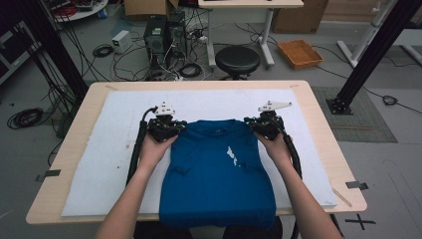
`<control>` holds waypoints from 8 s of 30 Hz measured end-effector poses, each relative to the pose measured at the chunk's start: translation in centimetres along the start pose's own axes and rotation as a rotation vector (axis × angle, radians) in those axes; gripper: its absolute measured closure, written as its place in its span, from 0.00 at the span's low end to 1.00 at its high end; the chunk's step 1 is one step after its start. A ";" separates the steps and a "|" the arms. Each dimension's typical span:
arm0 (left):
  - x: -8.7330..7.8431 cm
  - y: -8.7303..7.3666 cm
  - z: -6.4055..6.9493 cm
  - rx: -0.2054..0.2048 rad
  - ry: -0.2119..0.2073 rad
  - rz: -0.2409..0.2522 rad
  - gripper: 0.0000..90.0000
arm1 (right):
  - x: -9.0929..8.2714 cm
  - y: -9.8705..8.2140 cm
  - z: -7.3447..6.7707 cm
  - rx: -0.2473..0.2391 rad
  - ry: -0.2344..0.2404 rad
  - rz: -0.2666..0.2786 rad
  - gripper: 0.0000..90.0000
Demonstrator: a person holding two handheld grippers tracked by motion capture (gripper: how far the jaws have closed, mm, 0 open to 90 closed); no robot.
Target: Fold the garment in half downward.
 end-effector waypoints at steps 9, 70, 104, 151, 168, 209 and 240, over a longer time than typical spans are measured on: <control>-4.0 -2.1 4.4 0.112 -0.054 0.014 0.98 | -4.6 -2.3 -4.0 -0.079 0.003 0.046 0.99; -4.5 -8.4 5.2 -0.027 -0.024 -0.124 0.90 | -6.1 -9.8 -3.3 0.076 0.020 -0.129 0.95; -2.5 -6.2 2.5 -0.024 -0.022 -0.150 0.91 | -5.0 -7.8 -1.3 0.082 -0.037 -0.072 0.96; -1.1 -6.5 0.1 -0.249 0.055 -0.142 0.78 | -4.4 -8.0 0.4 0.207 -0.083 -0.085 0.75; -1.2 -6.3 -0.1 -0.319 -0.020 -0.101 0.99 | -3.8 -8.1 -0.2 0.173 -0.039 -0.096 1.00; -6.4 -5.2 3.4 -0.268 -0.156 -0.069 0.99 | -8.5 -8.1 -2.2 0.147 0.022 -0.067 1.00; -12.6 -10.5 10.1 -0.215 -0.266 -0.164 0.99 | -16.2 -12.4 -9.6 0.008 0.087 -0.093 1.00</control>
Point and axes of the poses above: each handheld gripper's, and its own axes: x roughly forward along the jaws, y roughly out of its top, z roughly to its right, the point moved 3 cm from there along x, roughly forward along the jaws, and after that the axes turned 1 degree about z, right-handed, at the moved point
